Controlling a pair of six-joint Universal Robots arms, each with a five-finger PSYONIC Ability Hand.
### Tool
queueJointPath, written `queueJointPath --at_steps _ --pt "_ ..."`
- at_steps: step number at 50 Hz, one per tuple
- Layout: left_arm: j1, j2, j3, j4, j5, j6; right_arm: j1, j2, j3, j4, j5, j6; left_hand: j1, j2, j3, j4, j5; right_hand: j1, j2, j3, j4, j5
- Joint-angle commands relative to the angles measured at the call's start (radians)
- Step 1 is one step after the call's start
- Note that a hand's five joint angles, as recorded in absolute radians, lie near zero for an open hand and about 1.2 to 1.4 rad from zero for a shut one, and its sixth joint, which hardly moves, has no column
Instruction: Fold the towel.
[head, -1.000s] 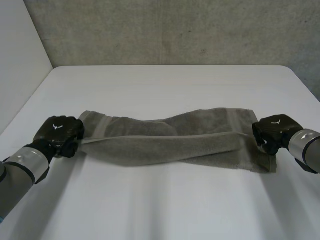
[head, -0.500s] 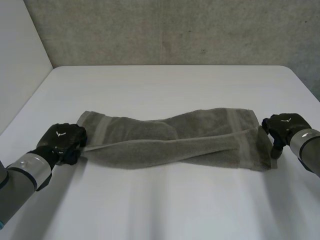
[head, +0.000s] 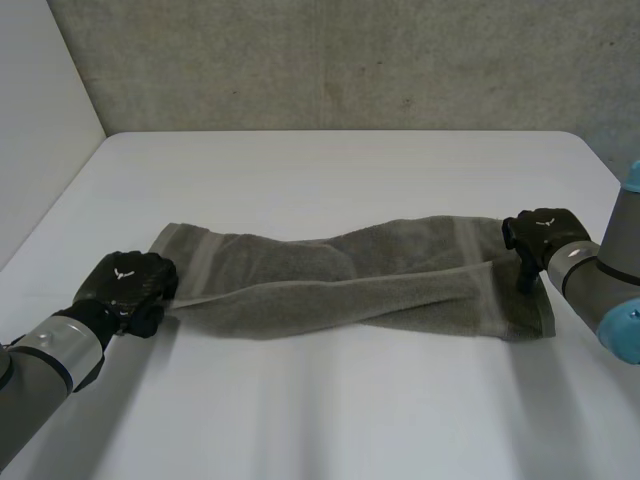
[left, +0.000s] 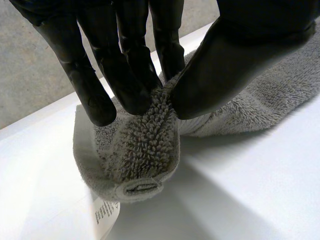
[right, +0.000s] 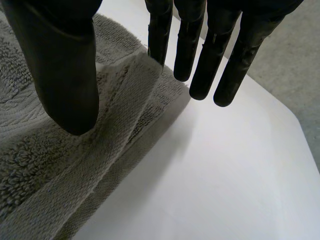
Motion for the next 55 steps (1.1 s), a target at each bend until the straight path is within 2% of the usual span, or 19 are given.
queueJointPath --at_steps 1,7,10,11,12,13,20,22,23,25,28,33,35,42,48,50,52,53,55 --pt "0.001 0.012 -0.002 0.0 0.0 0.0 0.004 0.063 -0.051 0.034 0.0 -0.002 0.123 0.091 0.066 0.043 0.078 0.0 -0.017 -0.01 -0.022 0.01" --pt "0.003 0.012 -0.002 0.002 -0.002 0.0 0.004 0.097 -0.077 0.054 -0.002 -0.004 0.123 0.091 0.066 0.043 0.078 0.044 0.028 0.034 0.022 0.054" --pt "0.006 0.012 -0.001 0.003 -0.002 0.0 0.004 0.101 -0.09 0.074 -0.011 -0.004 0.123 0.091 0.066 0.043 0.078 0.291 0.274 0.281 0.268 0.301" --pt "0.006 0.012 0.001 0.002 -0.002 0.0 0.004 0.097 -0.095 0.083 -0.013 -0.001 0.123 0.091 0.066 0.043 0.078 0.523 0.507 0.513 0.501 0.534" --pt "0.006 0.012 0.001 0.002 -0.002 0.0 0.004 0.097 -0.095 0.083 -0.013 -0.001 0.123 0.091 0.066 0.043 0.078 0.526 0.509 0.515 0.503 0.536" --pt "0.007 0.013 0.001 0.002 -0.003 0.0 0.004 0.08 -0.097 0.097 -0.013 0.002 0.123 0.091 0.066 0.043 0.078 0.821 0.804 0.811 0.799 0.831" --pt "0.012 0.047 0.009 -0.003 -0.008 -0.009 -0.008 -0.144 -0.04 0.146 -0.102 0.134 0.123 0.091 0.066 0.043 0.078 0.824 0.807 0.814 0.802 0.834" --pt "0.013 0.085 0.012 -0.018 -0.008 -0.012 -0.02 -0.247 -0.003 0.208 -0.248 0.145 0.123 0.091 0.066 0.043 0.078 0.824 0.807 0.814 0.802 0.834" --pt "0.013 0.085 0.012 -0.018 -0.008 -0.012 -0.02 -0.247 -0.003 0.209 -0.249 0.145 0.123 0.091 0.066 0.043 0.078 0.824 0.807 0.814 0.802 0.834" --pt "0.02 0.13 0.019 -0.061 -0.006 -0.014 -0.045 -0.287 0.002 0.374 -0.392 0.084 0.123 0.091 0.066 0.043 0.078 0.824 0.807 0.814 0.802 0.834" --pt "0.032 0.153 0.026 -0.094 -0.003 -0.014 -0.098 -0.292 0.003 0.527 -0.459 -0.054 0.123 0.091 0.066 0.043 0.078 0.824 0.807 0.814 0.802 0.834" --pt "0.07 0.187 0.09 -0.239 0.003 -0.005 -0.122 -0.284 -0.011 0.634 -0.409 -0.276 0.123 0.091 0.066 0.043 0.078 0.824 0.807 0.814 0.802 0.834" --pt "0.07 0.174 0.119 -0.261 0.004 -0.006 -0.119 -0.27 -0.024 0.629 -0.381 -0.286 0.123 0.091 0.066 0.043 0.078 0.824 0.807 0.814 0.802 0.834" --pt "0.055 -0.025 0.268 -0.288 -0.022 0.0 -0.103 -0.129 -0.16 0.531 -0.33 -0.294 0.123 0.091 0.066 0.043 0.078 0.824 0.807 0.814 0.802 0.834" --pt "-0.052 -0.216 0.585 -0.285 -0.129 0.001 0.003 -0.049 -0.37 0.27 -0.284 -0.234 0.123 0.091 0.066 0.043 0.078 0.824 0.807 0.814 0.802 0.834" --pt "-0.085 -0.255 0.701 -0.267 -0.163 -0.003 0.024 -0.046 -0.429 0.174 -0.269 -0.18 0.123 0.091 0.066 0.043 0.078 0.824 0.807 0.814 0.802 0.834" --pt "-0.138 -0.306 0.94 -0.209 -0.233 -0.018 0.03 -0.057 -0.532 -0.054 -0.22 -0.02 0.123 0.091 0.066 0.043 0.078 0.824 0.807 0.814 0.802 0.834" --pt "-0.138 -0.306 0.941 -0.209 -0.233 -0.018 0.03 -0.057 -0.532 -0.055 -0.22 -0.019 0.123 0.091 0.066 0.043 0.078 0.824 0.807 0.814 0.802 0.834" --pt "-0.166 -0.32 1.132 -0.103 -0.307 -0.052 0.029 -0.095 -0.567 -0.246 -0.182 0.15 0.123 0.091 0.066 0.043 0.078 0.824 0.807 0.814 0.802 0.834"
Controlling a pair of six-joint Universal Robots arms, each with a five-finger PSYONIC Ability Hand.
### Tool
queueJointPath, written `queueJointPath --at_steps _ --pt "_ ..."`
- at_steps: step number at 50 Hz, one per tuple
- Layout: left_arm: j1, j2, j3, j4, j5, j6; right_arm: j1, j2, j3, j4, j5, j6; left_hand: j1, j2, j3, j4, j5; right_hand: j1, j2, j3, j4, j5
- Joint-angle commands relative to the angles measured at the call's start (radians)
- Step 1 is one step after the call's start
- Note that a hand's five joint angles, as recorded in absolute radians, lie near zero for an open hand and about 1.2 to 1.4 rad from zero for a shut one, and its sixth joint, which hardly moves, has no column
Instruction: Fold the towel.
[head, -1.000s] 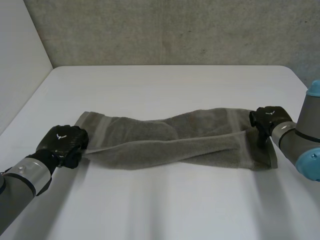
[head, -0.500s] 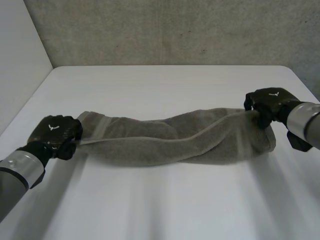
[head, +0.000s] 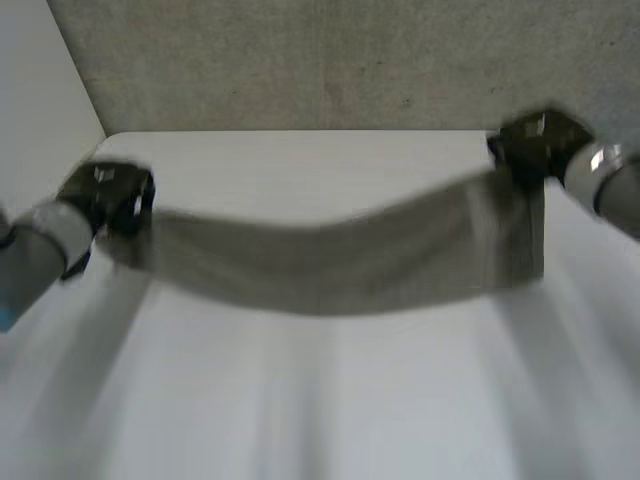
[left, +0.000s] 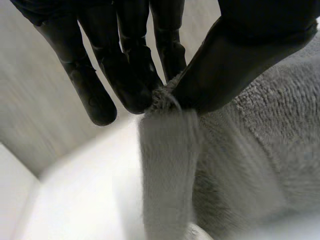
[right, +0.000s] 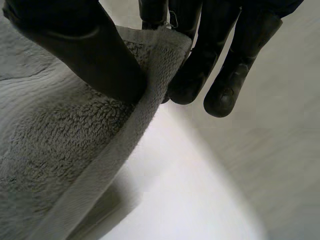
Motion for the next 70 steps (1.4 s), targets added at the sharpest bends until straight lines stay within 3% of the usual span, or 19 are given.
queueJointPath --at_steps 1,8,14,19,21,26,29,35,40,42,49,52,54,57,59,60,62,67,70 --pt "-0.099 -0.084 0.46 0.163 -0.154 -0.047 0.023 -0.044 -0.154 -0.43 0.083 0.325 0.117 0.091 0.064 0.043 0.078 0.063 0.083 0.064 0.063 0.063" --pt "-0.114 -0.094 0.558 0.354 -0.183 -0.254 0.023 -0.054 -0.12 -0.482 0.087 0.389 0.117 0.091 0.064 0.043 0.078 0.063 0.083 0.064 0.063 0.063" --pt "-0.105 -0.108 0.423 0.353 -0.172 -0.262 0.023 -0.052 0.007 -0.461 0.037 0.383 0.117 0.091 0.064 0.043 0.078 0.063 0.083 0.064 0.063 0.063" --pt "-0.085 -0.108 0.207 0.362 -0.092 -0.262 0.009 -0.054 0.203 -0.461 -0.073 0.322 0.117 0.091 0.064 0.043 0.078 0.063 0.083 0.064 0.063 0.063" --pt "-0.069 -0.107 0.065 0.37 -0.016 -0.262 -0.009 -0.055 0.254 -0.458 -0.094 0.302 0.117 0.091 0.064 0.043 0.078 0.063 0.083 0.064 0.063 0.063" --pt "-0.045 -0.085 -0.139 0.439 0.06 -0.246 -0.057 -0.075 0.408 -0.452 -0.142 0.25 0.117 0.091 0.064 0.043 0.078 0.063 0.083 0.064 0.063 0.063" --pt "0.011 0.017 -0.307 0.478 0.101 -0.19 -0.08 -0.139 0.538 -0.452 -0.176 0.208 0.117 0.091 0.064 0.043 0.078 0.063 0.083 0.064 0.063 0.063" --pt "0.065 0.166 -0.407 0.471 0.133 -0.168 -0.158 -0.29 0.615 -0.442 -0.179 0.223 0.117 0.091 0.064 0.043 0.078 0.063 0.083 0.064 0.063 0.063" --pt "0.119 0.433 -0.479 0.411 0.164 -0.206 -0.198 -0.495 0.627 -0.314 -0.193 0.289 0.117 0.091 0.064 0.043 0.078 0.063 0.083 0.064 0.063 0.063" --pt "0.136 0.479 -0.482 0.396 0.176 -0.229 -0.215 -0.569 0.604 -0.239 -0.243 0.332 0.117 0.091 0.064 0.043 0.078 0.063 0.083 0.064 0.063 0.063" --pt "0.151 0.515 -0.419 0.333 0.224 -0.318 -0.216 -0.546 0.514 -0.142 -0.291 0.342 0.117 0.091 0.064 0.043 0.078 0.063 0.083 0.064 0.063 0.063" --pt "0.137 0.38 -0.383 0.324 0.213 -0.308 -0.187 -0.406 0.451 -0.108 -0.272 0.311 0.117 0.091 0.064 0.043 0.078 0.063 0.083 0.064 0.063 0.063" --pt "0.084 0.213 -0.296 0.296 0.202 -0.298 -0.12 -0.258 0.356 -0.039 -0.21 0.2 0.117 0.091 0.064 0.043 0.078 0.063 0.083 0.064 0.063 0.063" --pt "0.062 0.119 -0.235 0.261 0.185 -0.286 -0.062 -0.108 0.265 0.002 -0.124 0.049 0.117 0.091 0.064 0.043 0.078 0.063 0.083 0.064 0.063 0.063" --pt "0.025 -0.072 -0.072 0.16 0.123 -0.24 -0.037 -0.027 0.203 0.006 -0.073 -0.023 0.117 0.091 0.064 0.043 0.078 0.063 0.083 0.064 0.063 0.063" --pt "0.025 -0.073 -0.071 0.159 0.123 -0.24 -0.037 -0.026 0.202 0.006 -0.073 -0.023 0.117 0.091 0.064 0.043 0.078 0.063 0.083 0.064 0.063 0.063" --pt "-0.005 -0.236 0.141 0.04 0.016 -0.17 0.02 0.119 0.06 0.012 0.048 -0.109 0.117 0.091 0.064 0.043 0.078 0.063 0.083 0.064 0.063 0.063" --pt "-0.082 -0.381 0.523 -0.127 -0.132 -0.09 0.075 0.21 -0.165 -0.026 0.18 -0.119 0.117 0.091 0.064 0.043 0.078 0.063 0.083 0.064 0.063 0.063" --pt "-0.113 -0.394 0.726 -0.138 -0.183 -0.103 0.102 0.197 -0.259 -0.184 0.208 -0.077 0.117 0.091 0.064 0.043 0.078 0.063 0.083 0.064 0.063 0.063"
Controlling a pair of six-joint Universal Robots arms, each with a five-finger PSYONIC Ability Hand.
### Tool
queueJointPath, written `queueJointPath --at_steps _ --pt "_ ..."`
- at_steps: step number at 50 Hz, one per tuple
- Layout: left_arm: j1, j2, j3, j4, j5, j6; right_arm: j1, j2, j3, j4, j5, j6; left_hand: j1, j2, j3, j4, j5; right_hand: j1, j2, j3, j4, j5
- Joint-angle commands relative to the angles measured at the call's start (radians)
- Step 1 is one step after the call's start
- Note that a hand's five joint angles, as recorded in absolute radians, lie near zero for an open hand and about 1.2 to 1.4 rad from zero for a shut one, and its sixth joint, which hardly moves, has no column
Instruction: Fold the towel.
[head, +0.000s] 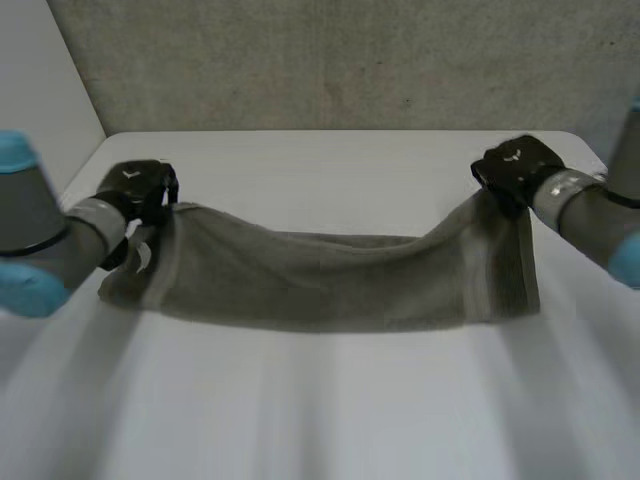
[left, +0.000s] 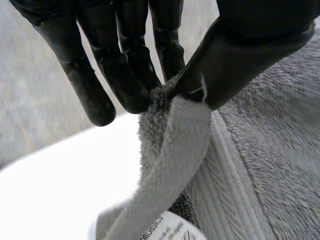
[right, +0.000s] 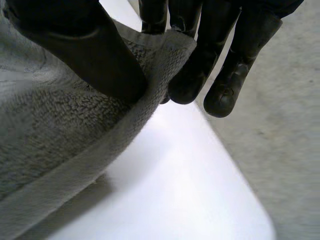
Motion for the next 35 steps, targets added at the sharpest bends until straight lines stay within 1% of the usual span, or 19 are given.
queueJointPath --at_steps 1,3,4,6,7,8,9,11,20,22,23,25,26,27,28,30,31,33,35 --pt "-0.086 -0.108 0.514 -0.145 -0.172 0.051 0.066 0.052 -0.251 -0.185 0.125 0.029 0.116 0.091 0.058 0.042 0.078 0.063 0.083 0.061 0.063 0.06" --pt "-0.123 -0.091 0.654 -0.081 -0.18 -0.01 0.073 -0.031 -0.23 -0.404 0.144 0.121 0.116 0.091 0.058 0.042 0.078 0.063 0.083 0.061 0.063 0.06" --pt "-0.123 -0.091 0.655 -0.081 -0.18 -0.01 0.073 -0.031 -0.23 -0.405 0.145 0.121 0.116 0.091 0.058 0.042 0.078 0.063 0.083 0.061 0.063 0.06" --pt "-0.146 -0.041 0.68 0.046 -0.185 -0.096 0.072 -0.086 -0.175 -0.551 0.163 0.185 0.116 0.091 0.058 0.042 0.078 0.063 0.083 0.061 0.063 0.06" --pt "-0.146 -0.04 0.68 0.046 -0.185 -0.096 0.072 -0.086 -0.175 -0.552 0.163 0.186 0.116 0.091 0.058 0.042 0.078 0.063 0.083 0.061 0.063 0.06" --pt "-0.146 -0.014 0.667 0.109 -0.191 -0.131 0.073 -0.094 -0.158 -0.572 0.163 0.195 0.116 0.091 0.058 0.042 0.078 0.063 0.083 0.061 0.063 0.06" --pt "-0.146 -0.014 0.667 0.109 -0.191 -0.132 0.073 -0.094 -0.158 -0.572 0.163 0.195 0.116 0.091 0.058 0.042 0.078 0.063 0.083 0.061 0.063 0.06" --pt "-0.146 0.016 0.612 0.201 -0.195 -0.174 0.069 -0.09 -0.139 -0.566 0.158 0.195 0.116 0.091 0.058 0.042 0.078 0.063 0.083 0.061 0.063 0.06" --pt "-0.141 0.027 0.365 0.237 -0.18 -0.173 0.063 -0.066 -0.018 -0.511 0.118 0.195 0.116 0.091 0.058 0.042 0.078 0.063 0.083 0.061 0.063 0.06" --pt "-0.132 0.027 0.246 0.238 -0.177 -0.173 0.046 -0.07 0.058 -0.504 0.082 0.201 0.116 0.091 0.058 0.042 0.078 0.063 0.083 0.061 0.063 0.06" --pt "-0.132 0.027 0.245 0.238 -0.177 -0.173 0.046 -0.07 0.059 -0.504 0.082 0.201 0.116 0.091 0.058 0.042 0.078 0.063 0.083 0.061 0.063 0.06" --pt "-0.124 0.024 0.183 0.243 -0.171 -0.173 0.02 -0.071 0.137 -0.498 0.03 0.205 0.116 0.091 0.058 0.042 0.078 0.063 0.083 0.061 0.063 0.06" --pt "-0.12 0.023 0.123 0.253 -0.156 -0.173 0.02 -0.071 0.137 -0.498 0.03 0.205 0.116 0.091 0.058 0.042 0.078 0.063 0.083 0.061 0.063 0.06" --pt "-0.12 0.021 0.06 0.27 -0.134 -0.173 0.014 -0.074 0.176 -0.497 -0.005 0.205 0.116 0.091 0.058 0.042 0.078 0.063 0.083 0.061 0.063 0.06" --pt "-0.12 0.021 0.06 0.27 -0.134 -0.173 0.014 -0.074 0.177 -0.497 -0.006 0.205 0.116 0.091 0.058 0.042 0.078 0.063 0.083 0.061 0.063 0.06" --pt "-0.104 0.03 -0.059 0.307 -0.097 -0.172 0.008 -0.083 0.256 -0.483 -0.087 0.202 0.116 0.091 0.058 0.042 0.078 0.063 0.083 0.061 0.063 0.06" --pt "-0.104 0.03 -0.06 0.307 -0.097 -0.172 0.007 -0.083 0.257 -0.483 -0.087 0.202 0.116 0.091 0.058 0.042 0.078 0.063 0.083 0.061 0.063 0.06" --pt "-0.089 0.041 -0.114 0.324 -0.085 -0.17 -0.006 -0.111 0.328 -0.428 -0.147 0.193 0.116 0.091 0.058 0.042 0.078 0.063 0.083 0.061 0.063 0.06" --pt "-0.055 0.111 -0.214 0.339 -0.06 -0.162 -0.017 -0.132 0.356 -0.394 -0.161 0.192 0.116 0.091 0.058 0.042 0.078 0.063 0.083 0.061 0.063 0.06"
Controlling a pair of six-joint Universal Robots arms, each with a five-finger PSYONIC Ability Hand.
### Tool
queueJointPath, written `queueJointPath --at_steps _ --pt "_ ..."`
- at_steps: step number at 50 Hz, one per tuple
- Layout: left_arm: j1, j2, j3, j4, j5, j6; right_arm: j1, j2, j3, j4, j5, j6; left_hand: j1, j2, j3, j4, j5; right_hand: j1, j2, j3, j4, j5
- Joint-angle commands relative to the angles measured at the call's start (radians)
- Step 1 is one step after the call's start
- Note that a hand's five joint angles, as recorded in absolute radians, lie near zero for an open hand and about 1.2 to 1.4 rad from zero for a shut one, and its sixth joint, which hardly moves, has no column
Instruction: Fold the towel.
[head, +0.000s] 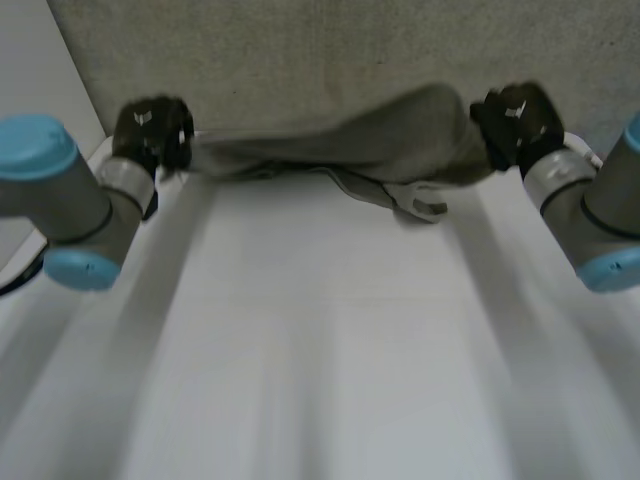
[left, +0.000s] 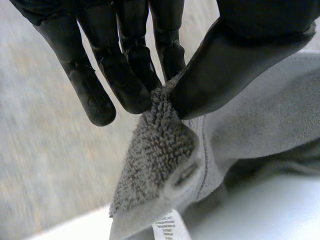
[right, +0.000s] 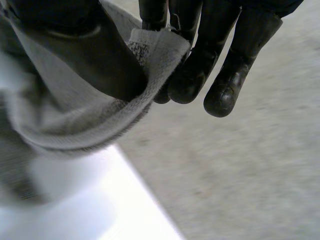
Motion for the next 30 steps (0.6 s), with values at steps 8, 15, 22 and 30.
queueJointPath --at_steps 8,15,22,30 --pt "0.163 0.319 -0.454 0.057 0.184 0.07 -0.152 -0.251 0.258 0.233 -0.171 0.0 0.113 0.092 0.058 0.042 0.078 0.064 0.083 0.06 0.063 0.061" --pt "0.241 0.55 -0.562 0.051 0.263 0.062 -0.269 -0.491 0.266 0.296 -0.271 0.101 0.113 0.092 0.058 0.042 0.078 0.064 0.083 0.06 0.063 0.061" --pt "0.286 0.625 -0.648 0.052 0.318 0.063 -0.336 -0.523 0.254 0.319 -0.397 0.209 0.113 0.092 0.058 0.042 0.078 0.064 0.083 0.06 0.063 0.061" --pt "0.278 0.598 -0.657 0.057 0.315 0.068 -0.318 -0.428 0.236 0.322 -0.348 0.169 0.113 0.092 0.058 0.042 0.078 0.064 0.083 0.06 0.063 0.061"
